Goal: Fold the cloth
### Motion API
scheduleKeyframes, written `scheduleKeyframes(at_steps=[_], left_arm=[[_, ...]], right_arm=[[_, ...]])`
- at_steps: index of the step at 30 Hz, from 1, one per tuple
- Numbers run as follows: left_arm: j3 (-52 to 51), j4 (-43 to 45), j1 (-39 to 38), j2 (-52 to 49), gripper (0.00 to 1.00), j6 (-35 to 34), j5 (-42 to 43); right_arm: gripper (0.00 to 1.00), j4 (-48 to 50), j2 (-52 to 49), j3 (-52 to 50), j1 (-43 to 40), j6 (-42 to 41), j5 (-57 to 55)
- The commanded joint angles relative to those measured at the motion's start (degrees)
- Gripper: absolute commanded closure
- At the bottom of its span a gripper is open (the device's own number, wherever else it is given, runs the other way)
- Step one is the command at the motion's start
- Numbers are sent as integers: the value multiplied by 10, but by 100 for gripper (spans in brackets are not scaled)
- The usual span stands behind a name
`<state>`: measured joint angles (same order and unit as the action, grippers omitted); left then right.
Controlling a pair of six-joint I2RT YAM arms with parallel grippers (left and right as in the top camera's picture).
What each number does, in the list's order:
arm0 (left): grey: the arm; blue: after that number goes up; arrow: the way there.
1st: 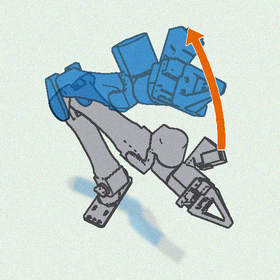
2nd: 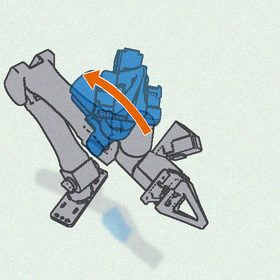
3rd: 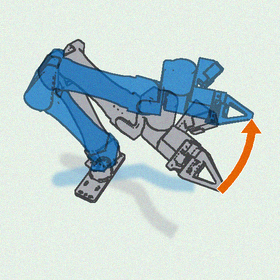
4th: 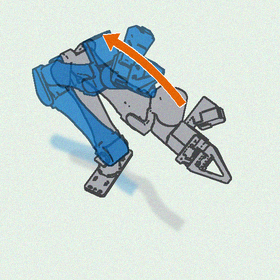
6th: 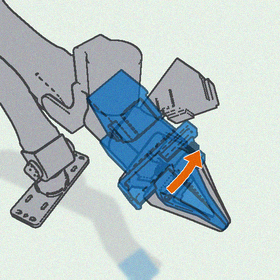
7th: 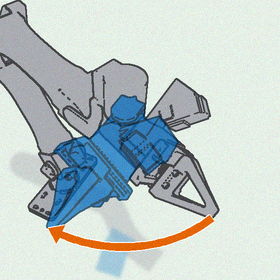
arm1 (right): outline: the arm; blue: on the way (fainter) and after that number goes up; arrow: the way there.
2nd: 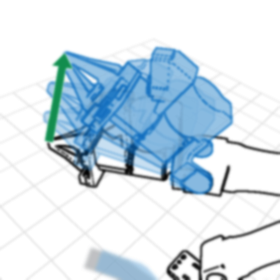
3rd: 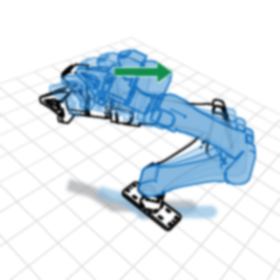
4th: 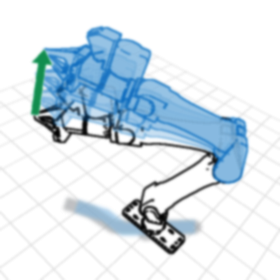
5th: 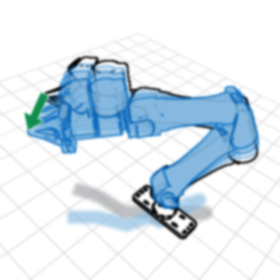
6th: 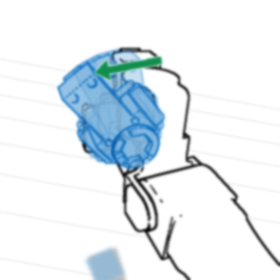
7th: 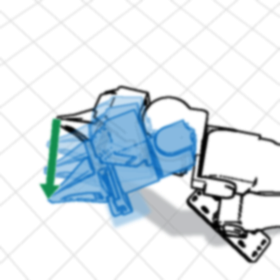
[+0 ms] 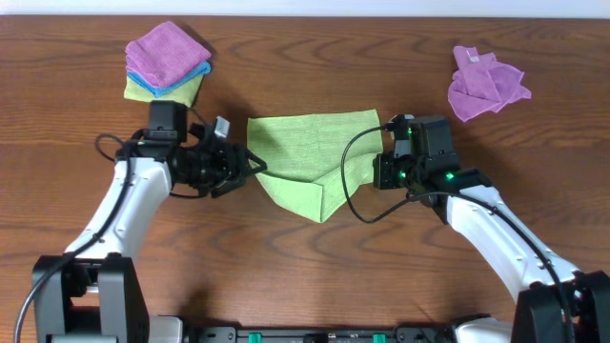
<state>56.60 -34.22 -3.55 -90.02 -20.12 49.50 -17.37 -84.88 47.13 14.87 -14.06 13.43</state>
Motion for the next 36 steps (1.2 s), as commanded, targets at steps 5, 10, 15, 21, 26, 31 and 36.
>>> scheduleKeyframes(at_steps=[5, 10, 15, 21, 26, 31, 36], left_arm=[[1, 130, -113, -43, 27, -83, -24], [1, 182, -127, -109, 28, 23, -32], [2, 226, -126, -149, 31, 80, -32], [2, 271, -126, -155, 36, 94, -36], [2, 244, -126, -156, 39, 102, -36], [2, 188, -126, -156, 39, 138, -34], [2, 99, -125, -156, 57, 176, -34]], right_arm=[[99, -4, 1, 1, 4, -7, 1], [99, -23, 1, 1, 4, -7, 5], [99, -31, 1, 1, 5, -7, 8], [99, -33, 1, 1, 6, -6, 13], [99, -32, 1, 1, 6, -7, 14], [99, -32, 1, 1, 6, -7, 14], [99, -32, 1, 1, 6, -7, 14]])
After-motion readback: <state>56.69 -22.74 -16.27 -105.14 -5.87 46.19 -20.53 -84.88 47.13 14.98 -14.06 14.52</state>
